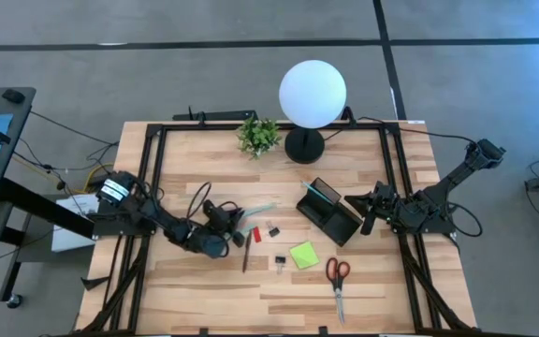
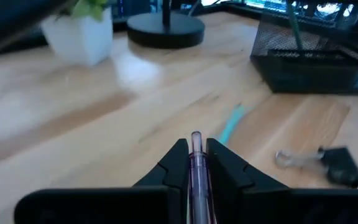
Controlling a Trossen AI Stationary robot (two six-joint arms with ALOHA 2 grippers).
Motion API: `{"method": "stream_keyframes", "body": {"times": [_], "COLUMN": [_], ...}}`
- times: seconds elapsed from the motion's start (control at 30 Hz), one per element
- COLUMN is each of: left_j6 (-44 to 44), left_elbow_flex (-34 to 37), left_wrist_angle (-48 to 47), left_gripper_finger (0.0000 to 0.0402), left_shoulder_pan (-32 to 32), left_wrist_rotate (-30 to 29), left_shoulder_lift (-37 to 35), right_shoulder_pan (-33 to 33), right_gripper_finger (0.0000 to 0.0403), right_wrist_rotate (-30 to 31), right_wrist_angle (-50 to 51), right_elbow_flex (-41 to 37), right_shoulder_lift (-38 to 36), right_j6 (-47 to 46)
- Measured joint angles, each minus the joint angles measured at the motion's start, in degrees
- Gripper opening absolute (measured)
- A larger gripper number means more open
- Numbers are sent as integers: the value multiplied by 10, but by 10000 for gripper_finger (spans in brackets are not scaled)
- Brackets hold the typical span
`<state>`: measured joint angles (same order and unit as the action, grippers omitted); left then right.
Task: Pick and place office supplies into organizer
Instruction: Put the violet pen into the desk organizer
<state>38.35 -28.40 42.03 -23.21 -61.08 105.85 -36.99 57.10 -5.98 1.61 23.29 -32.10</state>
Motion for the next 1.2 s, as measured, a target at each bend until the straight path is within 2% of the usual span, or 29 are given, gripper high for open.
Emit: {"method": "stream_keyframes", "body": {"times": [0.23,0.4,0.57,0.7,0.8,0.9,1.07,1.2], "left_j6": [-116,-230,-342,-423,-454,-458,-464,-428], "left_elbow_flex": [-49,-83,-129,-181,-232,-287,-389,-498], "left_wrist_angle": [32,147,296,383,399,389,400,433], "left_gripper_finger": [25,25,25,25,25,25,25,25], "left_shoulder_pan": [44,78,122,161,189,210,228,233], "left_wrist_rotate": [53,117,251,407,533,629,736,759], "left_shoulder_lift": [0,-1,-1,-1,1,10,87,199], "right_shoulder_pan": [0,0,0,0,0,0,0,0], "right_gripper_finger": [0,0,0,0,0,0,0,0], "right_wrist_rotate": [0,0,0,19,46,70,134,226], "right_wrist_angle": [0,0,0,0,0,0,2,6], "right_elbow_flex": [0,0,0,0,0,0,0,0], "right_shoulder_lift": [0,0,0,0,0,0,0,-1], "right_j6": [0,0,0,0,-1,-21,-62,-63]}}
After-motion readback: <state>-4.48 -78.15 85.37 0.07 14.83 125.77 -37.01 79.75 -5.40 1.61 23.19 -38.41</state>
